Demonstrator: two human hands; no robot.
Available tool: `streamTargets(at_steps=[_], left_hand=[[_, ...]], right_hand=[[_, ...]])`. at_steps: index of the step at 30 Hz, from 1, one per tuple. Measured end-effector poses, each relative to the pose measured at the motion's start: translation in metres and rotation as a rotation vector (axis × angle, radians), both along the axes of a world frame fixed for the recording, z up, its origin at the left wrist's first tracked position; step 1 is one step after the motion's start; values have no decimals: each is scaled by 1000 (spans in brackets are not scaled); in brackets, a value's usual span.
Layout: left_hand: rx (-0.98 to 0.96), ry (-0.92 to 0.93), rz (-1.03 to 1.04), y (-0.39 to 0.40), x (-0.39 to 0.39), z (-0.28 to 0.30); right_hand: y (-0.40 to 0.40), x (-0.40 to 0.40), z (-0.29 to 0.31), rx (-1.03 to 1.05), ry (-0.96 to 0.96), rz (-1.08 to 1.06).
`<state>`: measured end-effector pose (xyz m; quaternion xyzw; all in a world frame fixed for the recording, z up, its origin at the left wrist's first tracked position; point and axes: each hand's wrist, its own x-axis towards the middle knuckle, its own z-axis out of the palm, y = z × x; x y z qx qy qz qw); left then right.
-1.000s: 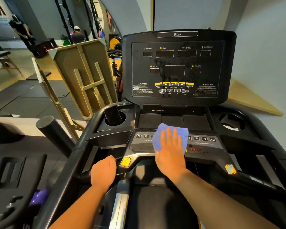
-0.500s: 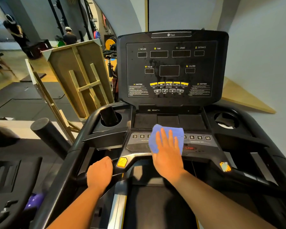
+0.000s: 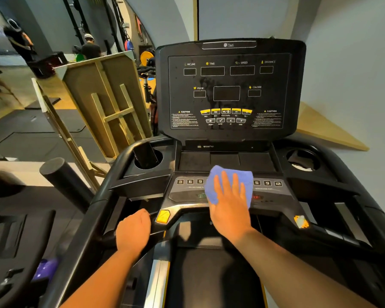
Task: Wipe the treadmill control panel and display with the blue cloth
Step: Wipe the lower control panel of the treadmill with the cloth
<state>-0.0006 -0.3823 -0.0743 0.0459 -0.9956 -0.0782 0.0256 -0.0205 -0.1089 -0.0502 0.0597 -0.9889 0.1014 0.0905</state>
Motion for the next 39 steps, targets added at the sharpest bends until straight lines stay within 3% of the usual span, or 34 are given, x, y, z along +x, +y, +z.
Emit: streamTargets(at_steps=[4, 7, 11, 15, 17, 22, 24, 28, 32, 39], left_hand=[[-38, -10, -15, 0, 1, 0], [-44, -9, -20, 0, 1, 0], [-25, 10, -1, 1, 0, 0], [-18, 3, 17, 2, 0, 0], [-27, -1, 10, 2, 0, 1], [-46, 1, -9, 2, 1, 0], [-12, 28, 8, 1, 0, 0], [-11, 28, 11, 1, 0, 0], [-49, -12, 1, 2, 1, 2], [-62, -40, -2, 5, 3, 7]], right_hand=[[9, 5, 6, 115, -44, 371], [44, 10, -2, 104, -40, 492], [63, 11, -5, 6, 30, 208], [23, -1, 2, 24, -34, -56], [8, -3, 5, 34, -18, -4], [39, 6, 0, 138, -41, 384], [61, 14, -8, 126, -7, 410], [79, 20, -15, 28, 69, 171], [47, 0, -3, -5, -27, -150], [63, 9, 1, 104, -9, 313]])
